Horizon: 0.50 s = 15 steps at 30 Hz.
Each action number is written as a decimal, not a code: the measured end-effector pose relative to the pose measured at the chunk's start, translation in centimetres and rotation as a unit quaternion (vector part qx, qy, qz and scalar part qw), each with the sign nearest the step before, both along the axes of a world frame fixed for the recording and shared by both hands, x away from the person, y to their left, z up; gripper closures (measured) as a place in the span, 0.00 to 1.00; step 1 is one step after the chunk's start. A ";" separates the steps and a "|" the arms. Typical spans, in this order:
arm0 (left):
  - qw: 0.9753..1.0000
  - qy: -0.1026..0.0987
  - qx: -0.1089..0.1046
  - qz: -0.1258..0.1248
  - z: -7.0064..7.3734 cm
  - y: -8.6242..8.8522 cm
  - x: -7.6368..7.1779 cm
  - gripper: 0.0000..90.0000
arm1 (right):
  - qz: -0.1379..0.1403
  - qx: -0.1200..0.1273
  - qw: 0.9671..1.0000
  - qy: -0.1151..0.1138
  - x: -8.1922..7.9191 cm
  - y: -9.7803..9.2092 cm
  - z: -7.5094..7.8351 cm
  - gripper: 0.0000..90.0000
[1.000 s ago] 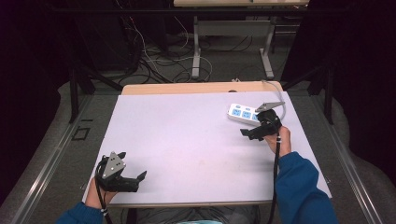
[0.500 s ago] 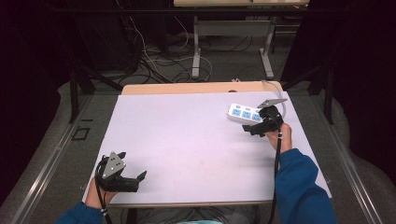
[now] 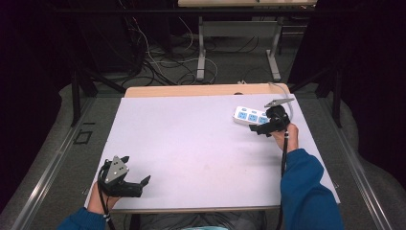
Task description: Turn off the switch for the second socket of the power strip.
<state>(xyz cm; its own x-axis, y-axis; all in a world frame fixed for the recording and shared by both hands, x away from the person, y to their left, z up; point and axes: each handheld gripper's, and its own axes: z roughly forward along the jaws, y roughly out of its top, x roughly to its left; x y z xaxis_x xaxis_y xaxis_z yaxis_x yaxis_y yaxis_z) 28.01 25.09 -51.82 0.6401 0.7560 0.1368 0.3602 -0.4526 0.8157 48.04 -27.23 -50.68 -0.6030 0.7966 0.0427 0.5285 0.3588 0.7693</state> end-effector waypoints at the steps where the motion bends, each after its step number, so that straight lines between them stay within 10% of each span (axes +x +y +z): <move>1: 1.000 0.000 0.000 -0.001 0.0 0.0 0.0 0.00 | -0.005 0.003 1.000 0.000 0.3 -0.1 0.0 0.00; 15: 1.000 -0.004 0.005 0.000 0.0 0.0 0.1 0.00 | -0.015 0.010 1.000 0.000 1.7 -0.1 -0.1 0.00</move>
<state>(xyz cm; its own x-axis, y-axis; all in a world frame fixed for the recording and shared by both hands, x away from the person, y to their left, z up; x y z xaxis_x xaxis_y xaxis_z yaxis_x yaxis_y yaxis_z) 28.14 25.11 -51.80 0.6395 0.7541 0.1492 0.3533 -0.4607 0.8142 49.76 -27.32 -50.76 -0.5791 0.8131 0.0591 0.5393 0.3276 0.7758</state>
